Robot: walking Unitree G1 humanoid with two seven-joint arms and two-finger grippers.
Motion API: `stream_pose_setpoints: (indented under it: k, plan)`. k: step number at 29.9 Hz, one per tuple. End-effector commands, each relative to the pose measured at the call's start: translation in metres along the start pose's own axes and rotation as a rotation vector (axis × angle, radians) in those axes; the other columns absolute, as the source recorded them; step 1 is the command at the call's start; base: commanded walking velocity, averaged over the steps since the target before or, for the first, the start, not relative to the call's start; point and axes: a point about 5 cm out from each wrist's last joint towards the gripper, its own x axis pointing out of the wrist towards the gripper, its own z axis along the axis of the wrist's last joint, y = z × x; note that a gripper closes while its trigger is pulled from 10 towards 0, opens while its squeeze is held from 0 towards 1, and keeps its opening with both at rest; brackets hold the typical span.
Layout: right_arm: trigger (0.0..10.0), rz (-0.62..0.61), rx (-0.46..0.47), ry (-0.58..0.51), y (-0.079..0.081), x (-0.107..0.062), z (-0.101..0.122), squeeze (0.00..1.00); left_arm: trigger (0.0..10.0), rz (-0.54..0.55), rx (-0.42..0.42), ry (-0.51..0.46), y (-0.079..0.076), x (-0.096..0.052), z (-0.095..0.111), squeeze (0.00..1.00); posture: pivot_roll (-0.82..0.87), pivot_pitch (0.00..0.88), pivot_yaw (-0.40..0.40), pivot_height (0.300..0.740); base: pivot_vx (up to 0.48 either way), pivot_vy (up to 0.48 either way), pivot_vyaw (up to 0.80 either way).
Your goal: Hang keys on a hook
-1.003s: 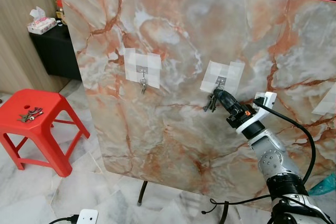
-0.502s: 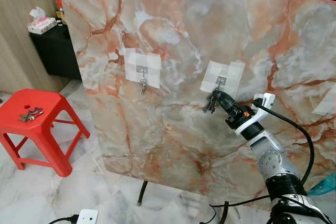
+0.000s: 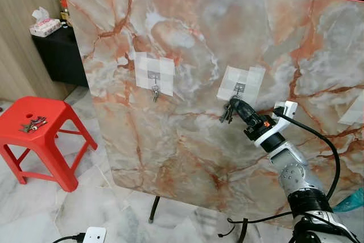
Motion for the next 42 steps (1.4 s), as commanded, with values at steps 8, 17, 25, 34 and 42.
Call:
stream_pose_setpoints:
  k: [8,17,25,34,42]
  plan:
    - [10.0,-0.001,0.007,-0.013,-0.001,-0.001,0.002,1.0,10.0,-0.009,0.002,0.005,-0.004,0.0,-0.001,0.0,0.05,0.0,-0.1,0.74,0.0,0.0,0.0]
    - [10.0,0.015,0.0,0.011,0.0,-0.008,-0.002,1.0,10.0,-0.009,0.002,0.004,-0.004,0.0,-0.001,0.0,0.05,0.0,-0.1,0.74,0.0,0.0,0.0]
    - [10.0,-0.023,-0.017,0.047,-0.007,-0.029,-0.01,1.0,10.0,-0.011,0.005,0.004,-0.004,0.0,0.0,0.0,0.04,0.0,-0.098,0.74,0.0,0.0,0.0]
    - [10.0,-0.082,-0.016,0.073,-0.009,-0.058,-0.022,0.0,10.0,-0.012,0.012,0.005,-0.004,0.0,0.0,0.0,0.03,0.0,-0.09,0.74,0.0,0.0,0.0]
    - [10.0,-0.23,0.001,0.129,-0.007,-0.102,-0.041,0.0,10.0,-0.013,0.029,0.006,-0.002,0.001,0.001,0.0,0.02,0.0,-0.083,0.74,0.0,0.0,0.0]
